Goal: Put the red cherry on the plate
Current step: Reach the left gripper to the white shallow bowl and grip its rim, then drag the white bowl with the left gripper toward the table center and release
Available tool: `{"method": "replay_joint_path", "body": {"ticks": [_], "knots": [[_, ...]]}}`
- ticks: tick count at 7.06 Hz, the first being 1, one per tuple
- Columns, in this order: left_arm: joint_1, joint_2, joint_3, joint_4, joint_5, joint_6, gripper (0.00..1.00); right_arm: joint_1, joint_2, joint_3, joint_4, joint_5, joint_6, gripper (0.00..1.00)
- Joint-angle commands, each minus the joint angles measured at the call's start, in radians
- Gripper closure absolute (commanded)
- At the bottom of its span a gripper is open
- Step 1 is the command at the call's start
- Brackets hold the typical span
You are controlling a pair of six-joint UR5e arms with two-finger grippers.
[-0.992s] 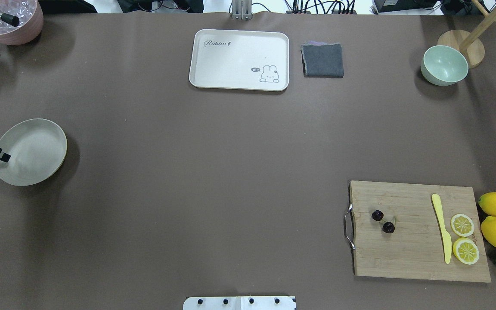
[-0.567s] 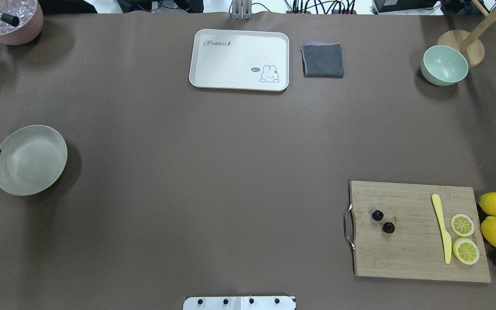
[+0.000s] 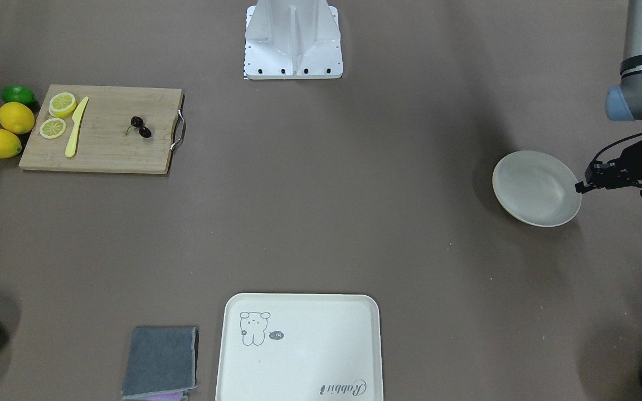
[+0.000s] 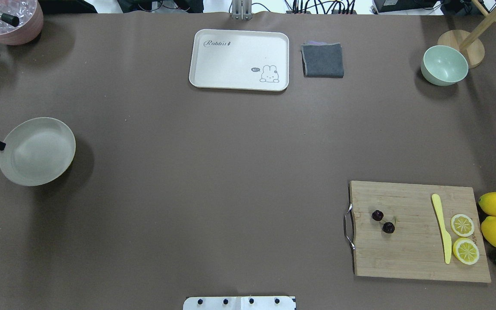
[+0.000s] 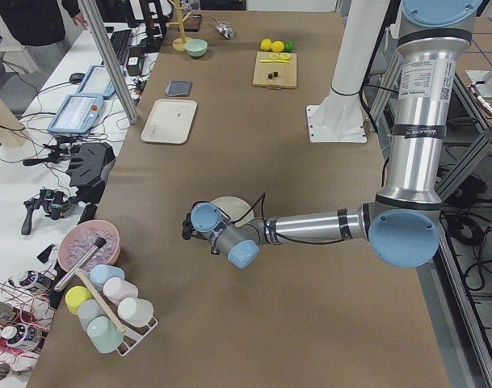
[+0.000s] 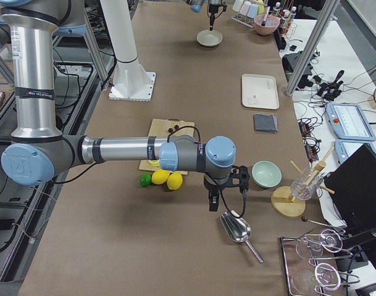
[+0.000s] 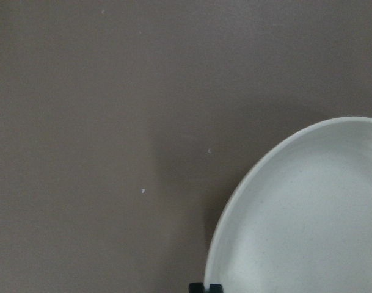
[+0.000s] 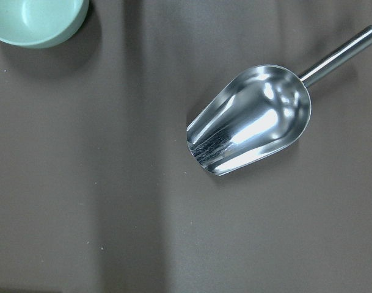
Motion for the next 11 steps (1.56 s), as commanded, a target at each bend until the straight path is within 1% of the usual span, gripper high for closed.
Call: {"method": "replay_joint_path", "body": {"ticks": [1, 3, 4, 5, 6, 7, 8, 9, 10, 11], "knots": [[-0.019, -0.083, -0.012, -0.002, -0.072, -0.164, 1.00, 0.000, 0.001, 0.001, 0.000, 0.000, 0.002, 0.00], [0.007, -0.189, -0.059, -0.008, -0.060, -0.386, 1.00, 0.000, 0.000, 0.003, 0.000, 0.002, 0.000, 0.00], [0.070, -0.217, -0.152, -0.009, -0.013, -0.539, 1.00, 0.000, 0.000, 0.003, 0.000, 0.003, -0.003, 0.00], [0.196, -0.236, -0.237, -0.009, 0.124, -0.697, 1.00, 0.000, 0.000, 0.003, 0.000, 0.005, 0.000, 0.00], [0.321, -0.287, -0.272, -0.006, 0.268, -0.828, 1.00, 0.000, 0.000, 0.003, 0.000, 0.006, -0.006, 0.00], [0.425, -0.339, -0.277, -0.003, 0.394, -0.913, 1.00, 0.000, 0.000, 0.003, 0.000, 0.008, -0.006, 0.00], [0.517, -0.369, -0.270, 0.000, 0.509, -0.944, 1.00, 0.000, 0.000, 0.011, 0.000, 0.011, -0.006, 0.00], [0.578, -0.392, -0.268, 0.041, 0.594, -0.944, 1.00, 0.000, 0.001, 0.026, 0.000, 0.018, -0.005, 0.00], [0.613, -0.418, -0.267, 0.079, 0.650, -0.949, 1.00, -0.002, 0.001, 0.049, 0.000, 0.038, 0.000, 0.00], [0.623, -0.426, -0.267, 0.105, 0.655, -0.947, 1.00, -0.006, 0.003, 0.067, 0.000, 0.064, 0.003, 0.00]]}}
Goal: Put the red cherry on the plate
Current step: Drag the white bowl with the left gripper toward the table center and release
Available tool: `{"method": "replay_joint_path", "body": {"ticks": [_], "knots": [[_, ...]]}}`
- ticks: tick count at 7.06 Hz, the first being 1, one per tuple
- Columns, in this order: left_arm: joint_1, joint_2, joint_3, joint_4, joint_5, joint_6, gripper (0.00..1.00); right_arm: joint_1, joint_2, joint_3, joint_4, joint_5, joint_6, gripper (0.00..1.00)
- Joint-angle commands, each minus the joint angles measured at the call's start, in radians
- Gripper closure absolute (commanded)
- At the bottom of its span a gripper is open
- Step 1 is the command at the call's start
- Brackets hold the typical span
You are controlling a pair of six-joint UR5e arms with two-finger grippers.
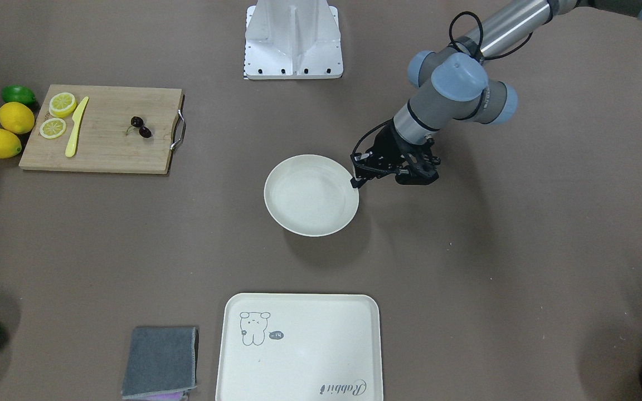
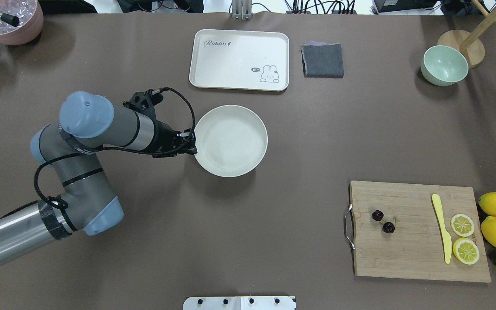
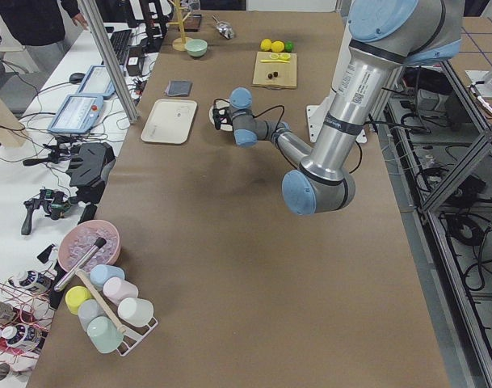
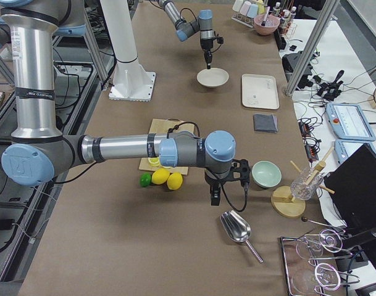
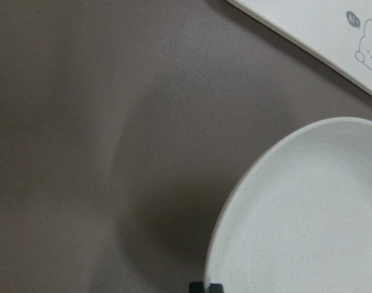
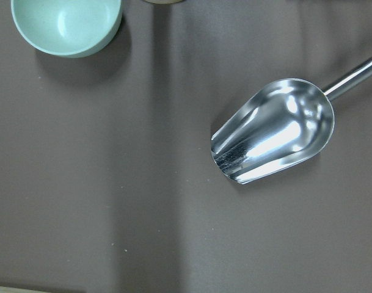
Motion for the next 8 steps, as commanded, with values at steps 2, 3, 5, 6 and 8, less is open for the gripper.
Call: {"method": "replay_joint_path", "body": {"ticks": [2, 3, 5, 6, 8], "knots": [[0.033, -0.005, -0.001, 0.039, 0.039, 0.005, 0.72, -0.095, 0.042, 0.085, 0.002, 0.070, 0.133, 0.00], [0.033, 0.003, -0.004, 0.039, 0.039, 0.006, 0.35, -0.155, 0.058, 0.147, 0.003, 0.065, 0.265, 0.00], [-0.014, 0.012, -0.010, 0.042, 0.028, 0.025, 0.02, -0.258, 0.081, 0.249, 0.003, 0.059, 0.436, 0.00], [-0.060, 0.039, -0.037, 0.043, 0.025, 0.157, 0.02, -0.365, 0.096, 0.318, 0.018, -0.006, 0.569, 0.00], [-0.178, 0.090, -0.060, 0.043, 0.002, 0.279, 0.02, -0.642, 0.086, 0.330, 0.334, -0.207, 0.961, 0.00]]}}
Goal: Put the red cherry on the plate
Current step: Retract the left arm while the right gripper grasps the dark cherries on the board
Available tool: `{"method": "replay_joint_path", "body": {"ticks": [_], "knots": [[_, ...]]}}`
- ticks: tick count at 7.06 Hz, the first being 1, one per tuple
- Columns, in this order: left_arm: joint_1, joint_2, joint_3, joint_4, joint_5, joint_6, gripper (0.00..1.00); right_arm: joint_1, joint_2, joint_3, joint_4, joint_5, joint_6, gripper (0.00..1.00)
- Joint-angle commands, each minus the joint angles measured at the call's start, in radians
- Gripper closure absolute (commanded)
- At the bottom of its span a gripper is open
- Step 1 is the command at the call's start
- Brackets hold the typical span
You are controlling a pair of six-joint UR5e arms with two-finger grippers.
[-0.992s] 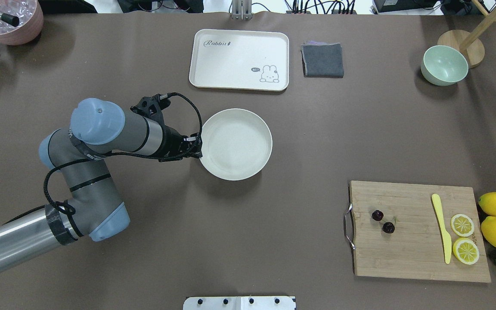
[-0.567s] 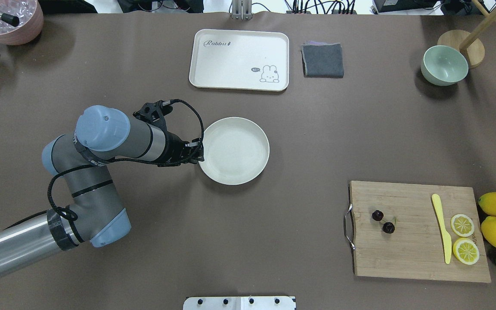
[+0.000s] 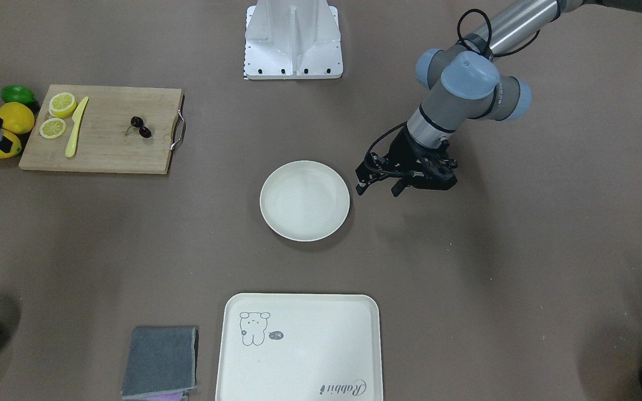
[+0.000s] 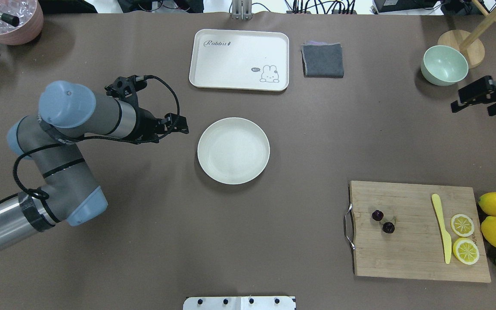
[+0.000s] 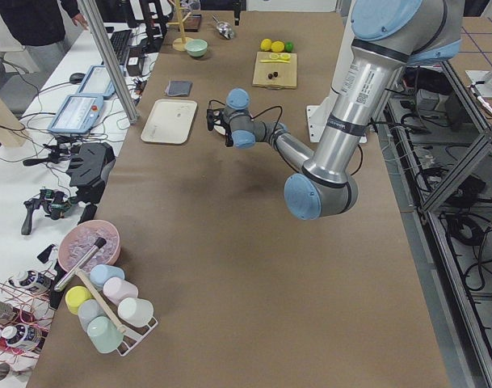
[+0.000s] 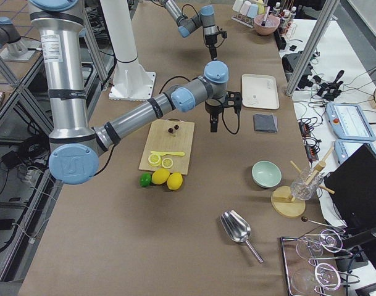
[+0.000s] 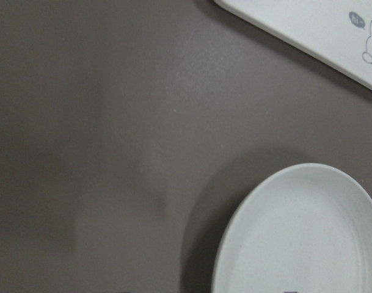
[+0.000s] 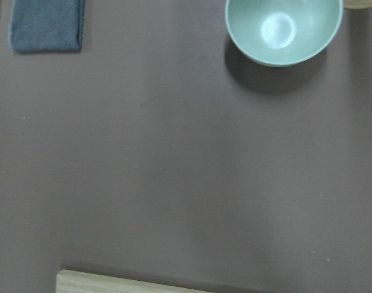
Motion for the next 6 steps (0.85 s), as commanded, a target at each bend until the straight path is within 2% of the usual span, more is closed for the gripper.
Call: {"method": "replay_joint_path", "body": {"ticks": [1, 3, 4, 5, 6], "knots": [[-0.138, 0.025, -0.005, 0.011, -0.099, 0.211, 0.02, -0.271, -0.012, 0.015, 0.189, -0.167, 0.233, 0.00], [-0.212, 0.050, -0.011, 0.014, -0.113, 0.292, 0.02, -0.428, -0.037, 0.021, 0.197, -0.236, 0.198, 0.00], [-0.222, 0.048, -0.004, 0.012, -0.096, 0.292, 0.02, -0.465, -0.070, 0.036, 0.199, -0.256, 0.046, 0.00], [-0.223, 0.053, -0.001, 0.014, -0.074, 0.296, 0.02, -0.484, -0.109, 0.041, 0.223, -0.261, -0.045, 0.00], [-0.223, 0.062, 0.001, 0.014, -0.079, 0.311, 0.02, -0.517, -0.156, 0.033, 0.307, -0.274, -0.059, 0.00]]}}
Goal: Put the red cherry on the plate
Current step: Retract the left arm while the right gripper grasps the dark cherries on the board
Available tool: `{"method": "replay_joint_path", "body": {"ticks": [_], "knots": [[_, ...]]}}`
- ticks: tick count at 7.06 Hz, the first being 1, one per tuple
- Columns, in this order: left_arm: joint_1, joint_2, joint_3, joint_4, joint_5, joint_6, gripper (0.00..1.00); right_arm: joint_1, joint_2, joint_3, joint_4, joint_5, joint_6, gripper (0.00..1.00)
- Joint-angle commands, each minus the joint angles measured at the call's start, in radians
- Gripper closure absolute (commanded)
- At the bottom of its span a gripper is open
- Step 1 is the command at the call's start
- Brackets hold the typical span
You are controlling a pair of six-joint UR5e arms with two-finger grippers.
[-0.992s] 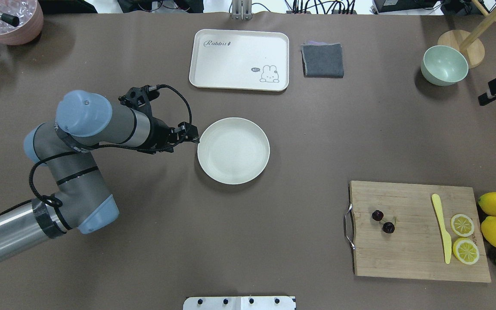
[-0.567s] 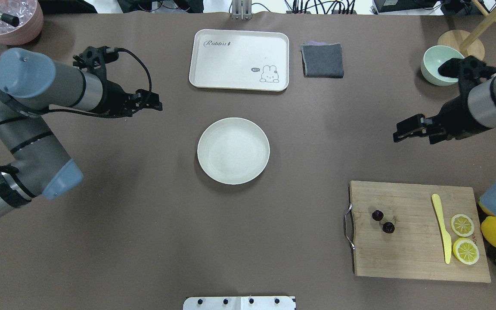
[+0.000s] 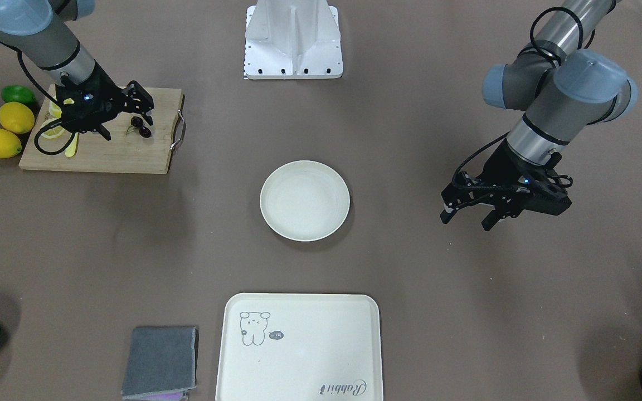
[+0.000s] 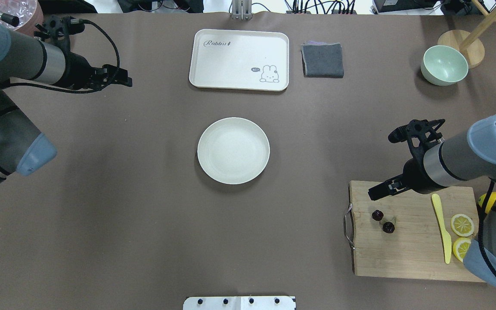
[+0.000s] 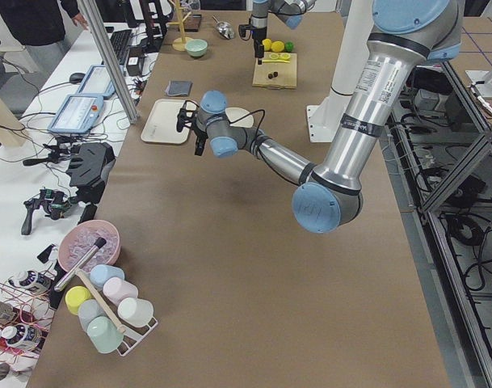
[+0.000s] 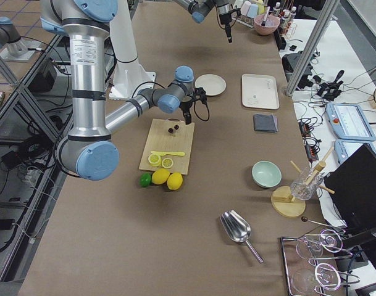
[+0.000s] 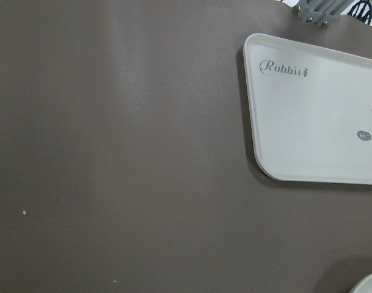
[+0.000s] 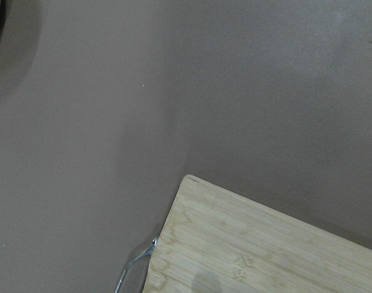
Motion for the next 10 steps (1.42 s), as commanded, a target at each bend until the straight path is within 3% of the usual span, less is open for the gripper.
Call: {"method": "replay_joint_path", "body": {"ticks": [1, 2, 4, 7, 8, 10], "knots": [[-0.005, 0.012, 0.002, 0.000, 0.002, 0.072, 0.02, -0.068, -0.094, -0.019, 0.145, -0.039, -0.056, 0.00], [-0.004, 0.013, 0.003, 0.003, 0.002, 0.079, 0.02, -0.085, -0.095, -0.036, 0.157, -0.058, -0.056, 0.02], [-0.004, 0.026, 0.003, 0.003, 0.002, 0.079, 0.02, -0.134, -0.079, -0.060, 0.158, -0.117, -0.047, 0.16], [-0.004, 0.033, 0.003, 0.000, 0.002, 0.081, 0.02, -0.177, -0.067, -0.071, 0.158, -0.167, -0.047, 0.92], [-0.004, 0.045, 0.000, 0.000, 0.002, 0.081, 0.02, -0.177, -0.047, -0.076, 0.158, -0.168, -0.046, 1.00], [-0.007, 0.046, -0.002, 0.003, 0.000, 0.081, 0.02, -0.145, -0.042, -0.067, 0.158, -0.152, -0.047, 1.00]]}}
